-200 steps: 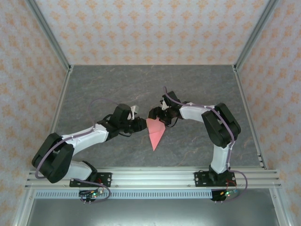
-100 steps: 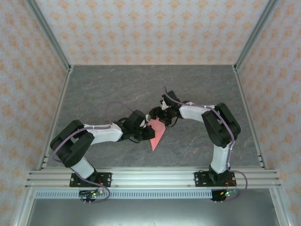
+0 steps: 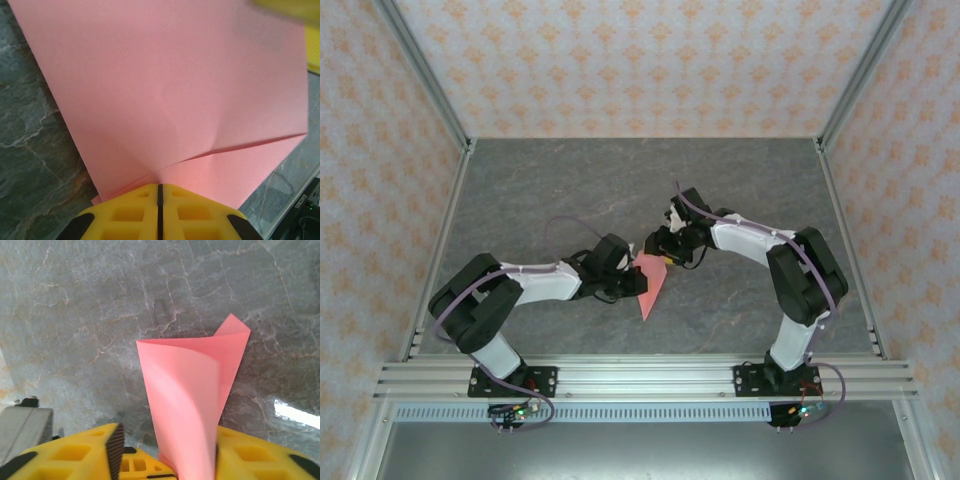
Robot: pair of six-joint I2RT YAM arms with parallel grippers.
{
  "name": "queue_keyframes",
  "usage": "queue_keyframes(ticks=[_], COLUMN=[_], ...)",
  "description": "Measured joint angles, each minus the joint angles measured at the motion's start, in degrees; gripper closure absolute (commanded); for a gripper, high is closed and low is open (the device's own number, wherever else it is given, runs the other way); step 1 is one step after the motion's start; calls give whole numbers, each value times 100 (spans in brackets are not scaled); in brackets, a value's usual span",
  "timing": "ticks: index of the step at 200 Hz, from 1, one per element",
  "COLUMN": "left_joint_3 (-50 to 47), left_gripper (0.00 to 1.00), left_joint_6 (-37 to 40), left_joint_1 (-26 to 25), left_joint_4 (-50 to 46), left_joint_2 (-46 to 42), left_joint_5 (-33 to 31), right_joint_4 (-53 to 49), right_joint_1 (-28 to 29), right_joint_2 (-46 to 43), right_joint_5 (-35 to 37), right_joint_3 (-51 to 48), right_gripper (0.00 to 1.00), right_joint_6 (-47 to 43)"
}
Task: Fold a paper plane with a square sheet of paper (fold left side to right side)
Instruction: Fold the wing for the fifth time at the center of the table.
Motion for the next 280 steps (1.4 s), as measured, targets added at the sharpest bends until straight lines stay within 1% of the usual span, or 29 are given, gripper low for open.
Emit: queue_keyframes(ticks=[18, 34, 42, 66, 91, 118, 144, 174, 216, 251, 280], left_joint_3=[-44, -48, -46, 42, 326, 761, 1178, 1626, 2059, 2229, 2229], left_gripper=[73, 66, 64, 59, 56, 53, 52, 51, 53, 60, 71], left_joint_6=[96, 306, 382, 678, 855, 927, 960, 957, 951, 942, 940], left_joint_1=[-2, -63, -140, -579, -1102, -1504, -1661, -1698, -1718, -1731, -1731], left_joint_4=[-133, -374, -511, -1167, -1847, -2417, -2686, -2983, -3359, -3526, -3574], left_joint_2=[-334, -793, -1014, -1515, -1547, -1182, -632, -59, 411, 686, 708], left_joint_5=[-120, -352, -485, -988, -1497, -2004, -2286, -2520, -2780, -2879, -2924], right_joint_4=[-92, -190, -258, -459, -579, -621, -638, -643, -636, -636, -636], right_joint_1=[0, 0, 0, 0, 0, 0, 0, 0, -24, -31, -26], right_joint_2=[0, 0, 0, 0, 0, 0, 0, 2, 11, 13, 17], right_joint_5=[-35, -63, -66, -85, -98, -103, -103, -105, -98, -107, -116], right_joint_3=[0, 2, 9, 90, 227, 271, 271, 271, 271, 271, 271], right_gripper=[71, 80, 83, 86, 86, 86, 87, 87, 87, 87, 87], right_joint_6=[-4, -28, -2, -31, -31, -31, -28, -28, -9, -9, -11])
